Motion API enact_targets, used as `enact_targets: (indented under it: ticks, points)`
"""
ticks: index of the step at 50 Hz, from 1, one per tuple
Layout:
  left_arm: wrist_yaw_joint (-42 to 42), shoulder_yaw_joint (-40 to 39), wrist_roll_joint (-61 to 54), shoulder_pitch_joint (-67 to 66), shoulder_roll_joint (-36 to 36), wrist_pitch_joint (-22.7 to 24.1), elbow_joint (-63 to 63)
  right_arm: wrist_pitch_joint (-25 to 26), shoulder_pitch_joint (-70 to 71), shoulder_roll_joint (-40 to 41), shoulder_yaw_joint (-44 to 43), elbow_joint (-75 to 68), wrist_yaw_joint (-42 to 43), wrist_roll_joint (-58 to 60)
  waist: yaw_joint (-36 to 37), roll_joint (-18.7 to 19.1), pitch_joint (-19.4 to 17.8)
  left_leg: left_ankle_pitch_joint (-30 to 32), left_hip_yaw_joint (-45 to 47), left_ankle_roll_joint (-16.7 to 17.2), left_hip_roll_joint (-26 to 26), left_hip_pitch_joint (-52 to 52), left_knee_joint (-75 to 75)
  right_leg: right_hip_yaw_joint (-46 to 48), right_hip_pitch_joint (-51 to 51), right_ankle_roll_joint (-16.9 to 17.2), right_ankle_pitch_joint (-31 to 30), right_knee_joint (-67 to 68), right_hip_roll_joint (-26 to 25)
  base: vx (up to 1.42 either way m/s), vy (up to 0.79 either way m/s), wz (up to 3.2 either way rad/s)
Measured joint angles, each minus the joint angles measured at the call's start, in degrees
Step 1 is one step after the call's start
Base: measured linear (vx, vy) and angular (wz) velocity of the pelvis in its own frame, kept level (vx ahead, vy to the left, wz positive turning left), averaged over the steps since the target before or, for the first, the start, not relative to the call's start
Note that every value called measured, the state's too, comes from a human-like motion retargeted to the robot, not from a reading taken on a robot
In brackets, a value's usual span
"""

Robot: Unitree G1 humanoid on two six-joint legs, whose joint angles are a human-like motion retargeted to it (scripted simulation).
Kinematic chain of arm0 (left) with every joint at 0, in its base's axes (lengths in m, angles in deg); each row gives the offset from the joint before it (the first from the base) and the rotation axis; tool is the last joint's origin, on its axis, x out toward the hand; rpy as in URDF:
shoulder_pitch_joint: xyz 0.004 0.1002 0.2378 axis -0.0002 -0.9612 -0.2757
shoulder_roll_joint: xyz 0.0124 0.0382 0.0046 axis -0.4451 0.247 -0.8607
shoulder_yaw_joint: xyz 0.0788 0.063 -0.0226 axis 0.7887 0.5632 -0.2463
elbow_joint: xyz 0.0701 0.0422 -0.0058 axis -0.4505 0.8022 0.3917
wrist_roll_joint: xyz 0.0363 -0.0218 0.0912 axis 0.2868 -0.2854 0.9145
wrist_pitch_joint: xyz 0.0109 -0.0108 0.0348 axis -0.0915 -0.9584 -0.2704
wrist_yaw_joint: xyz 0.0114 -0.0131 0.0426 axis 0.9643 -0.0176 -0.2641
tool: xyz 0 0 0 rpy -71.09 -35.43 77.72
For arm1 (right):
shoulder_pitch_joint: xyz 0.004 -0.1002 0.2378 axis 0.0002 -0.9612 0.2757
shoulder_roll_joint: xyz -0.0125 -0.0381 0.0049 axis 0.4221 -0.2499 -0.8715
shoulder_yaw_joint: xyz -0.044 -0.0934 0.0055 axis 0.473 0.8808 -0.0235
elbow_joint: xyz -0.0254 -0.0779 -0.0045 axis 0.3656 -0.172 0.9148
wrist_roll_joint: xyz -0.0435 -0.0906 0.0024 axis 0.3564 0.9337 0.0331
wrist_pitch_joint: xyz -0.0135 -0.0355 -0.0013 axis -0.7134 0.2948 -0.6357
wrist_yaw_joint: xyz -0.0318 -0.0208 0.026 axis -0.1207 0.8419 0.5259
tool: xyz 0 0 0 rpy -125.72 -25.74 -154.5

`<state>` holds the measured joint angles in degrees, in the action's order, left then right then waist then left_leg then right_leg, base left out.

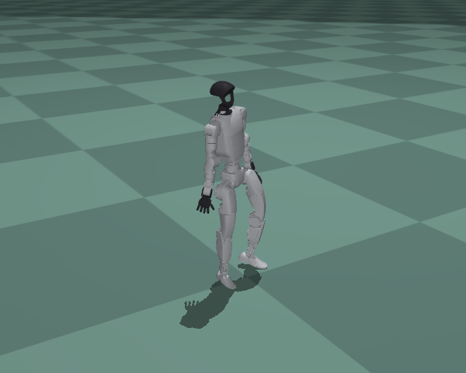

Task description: Upper body actions

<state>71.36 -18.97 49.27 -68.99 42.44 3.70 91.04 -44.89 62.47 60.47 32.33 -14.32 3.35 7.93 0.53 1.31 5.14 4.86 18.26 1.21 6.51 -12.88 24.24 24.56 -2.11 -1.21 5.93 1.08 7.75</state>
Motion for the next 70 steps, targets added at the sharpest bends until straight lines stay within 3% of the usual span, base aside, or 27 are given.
enact_targets:
  ticks: [2,4,7,15,32,43,46,50,55,62,70]
  points:
    - [0.0,1.1,0.8,-0.2,0.1,0.2,-0.2,-0.3,-0.3,0.1,-0.3,0.2,0.2,-0.5,-0.7,0.8,0.7,3.2,-1.5,2.7,-0.6,4.4,-5.6,0.2,0.2,0.1,0.2,0.0,-1.5,0.15,0.09,0.30]
    - [0.7,1.8,1.6,0.4,-0.1,0.1,0.4,-0.5,0.6,-0.3,-0.4,0.2,-0.2,-1.1,-1.5,2.7,0.6,1.6,-2.9,6.8,0.0,7.7,-10.8,1.0,0.1,0.1,0.6,0.0,-3.9,0.11,0.07,0.21]
    - [1.2,1.7,2.8,-0.2,0.1,0.0,2.0,-0.6,1.5,-0.2,-0.1,0.2,-0.3,-0.9,-2.7,4.3,1.4,-1.5,-1.9,7.1,-0.2,10.7,-18.1,1.6,0.1,0.5,0.8,-0.2,-5.9,0.16,0.15,0.11]
    - [2.3,-0.1,5.5,-1.2,-0.4,-1.6,7.5,-1.6,3.5,2.2,1.1,1.4,-1.7,-2.7,-5.1,4.3,4.3,-5.5,-1.1,3.9,-1.8,8.8,-23.0,4.1,1.8,2.7,0.4,-1.0,-5.0,0.14,0.12,0.26]
    - [3.0,-5.9,0.9,-4.5,-5.1,-3.7,9.4,-7.8,4.7,7.4,11.4,9.6,-4.9,3.6,2.5,-4.0,2.1,-8.6,0.8,-0.7,-6.5,10.5,-22.0,5.2,0.8,7.2,-1.8,0.1,1.5,0.18,0.14,-0.07]
    - [4.0,-5.3,1.2,-2.4,-3.4,-2.8,7.3,-7.9,4.8,4.4,7.0,6.6,-2.3,0.7,5.9,-4.9,-0.1,-10.9,-0.6,-4.2,-10.1,11.8,-20.7,6.4,0.5,9.6,-3.6,6.7,6.2,0.15,0.25,0.08]
    - [3.9,-4.7,1.1,-1.6,-3.1,-2.6,7.6,-8.7,3.7,3.6,4.8,6.9,-2.2,-1.1,6.3,-2.9,0.0,-11.4,-1.7,-4.5,-8.6,11.2,-19.5,4.4,2.9,7.3,-7.6,14.7,6.4,0.14,0.27,0.21]
    - [3.4,-3.4,1.3,-0.8,-4.0,-2.6,8.3,-9.8,2.7,3.2,3.2,6.4,-0.6,-2.2,3.9,0.8,-0.9,-11.5,-5.1,-4.6,-5.4,11.3,-17.9,1.8,8.3,-2.6,-10.0,27.7,4.2,0.10,0.18,0.53]
    - [3.1,-3.1,2.1,-0.8,-5.6,-3.9,8.3,-10.6,1.6,3.8,2.4,4.4,5.2,-3.5,-0.4,0.2,-2.9,-10.5,-8.3,-4.8,-6.7,12.0,-17.0,-1.0,16.9,0.1,-10.9,25.5,1.9,0.10,0.08,0.61]
    - [4.7,-1.4,0.4,1.4,-6.3,-4.5,7.9,-11.6,0.1,3.4,1.8,3.5,8.4,-4.0,-7.9,1.4,-9.8,-10.2,-13.5,-6.7,-6.5,14.2,-15.5,-2.2,29.5,-6.0,-9.1,9.0,2.1,-0.03,0.01,0.75]
    - [5.6,2.0,0.4,3.0,-6.3,-4.3,6.8,-10.2,-1.4,4.1,1.3,2.9,6.6,-5.7,-11.6,4.3,-14.0,-8.9,-16.5,-6.4,-2.9,14.2,-14.7,-4.6,41.3,-8.3,-8.3,3.8,2.4,-0.04,0.01,0.34]
